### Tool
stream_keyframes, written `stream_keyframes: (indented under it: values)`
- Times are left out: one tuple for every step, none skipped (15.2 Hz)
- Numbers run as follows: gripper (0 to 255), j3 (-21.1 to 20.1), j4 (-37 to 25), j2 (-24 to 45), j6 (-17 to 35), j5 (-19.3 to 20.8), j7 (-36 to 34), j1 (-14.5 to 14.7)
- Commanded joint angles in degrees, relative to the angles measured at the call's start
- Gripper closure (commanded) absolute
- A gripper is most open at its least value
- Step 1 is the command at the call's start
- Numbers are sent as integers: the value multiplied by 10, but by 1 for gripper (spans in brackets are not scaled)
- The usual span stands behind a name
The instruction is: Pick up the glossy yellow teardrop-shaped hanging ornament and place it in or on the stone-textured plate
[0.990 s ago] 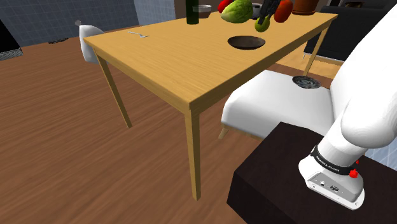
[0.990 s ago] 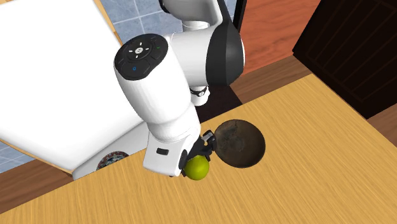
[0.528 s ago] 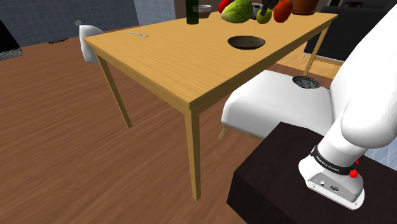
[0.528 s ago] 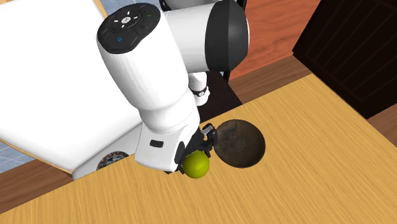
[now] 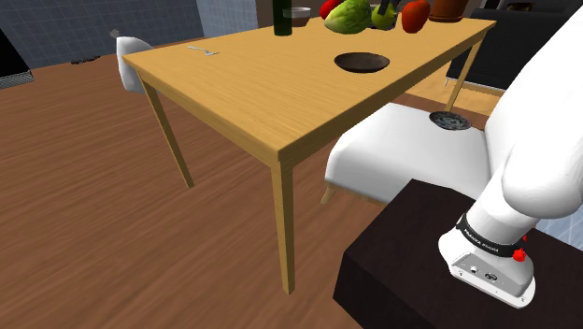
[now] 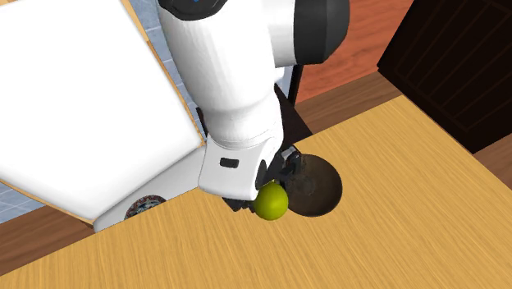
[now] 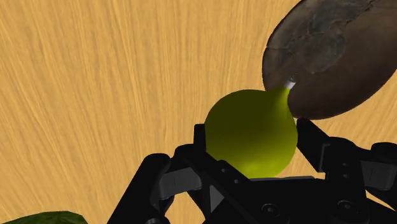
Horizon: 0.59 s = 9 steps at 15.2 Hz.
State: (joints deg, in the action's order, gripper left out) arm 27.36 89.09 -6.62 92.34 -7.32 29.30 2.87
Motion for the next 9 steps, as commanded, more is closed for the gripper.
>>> stream_keyframes:
  values:
    - [255, -25, 44, -36, 16, 20, -38, 14]
    - [255, -37, 58, -49, 21, 26, -54, 19]
    - [255, -48, 71, -60, 26, 31, -70, 23]
    - [255, -59, 84, -71, 30, 35, -86, 28]
    - [255, -70, 96, -80, 34, 39, -102, 32]
    - [255, -82, 106, -89, 38, 42, -117, 36]
    - [255, -93, 117, -98, 41, 45, -132, 40]
    - [255, -104, 126, -105, 44, 47, -147, 44]
    - [255, -108, 130, -108, 46, 48, -153, 45]
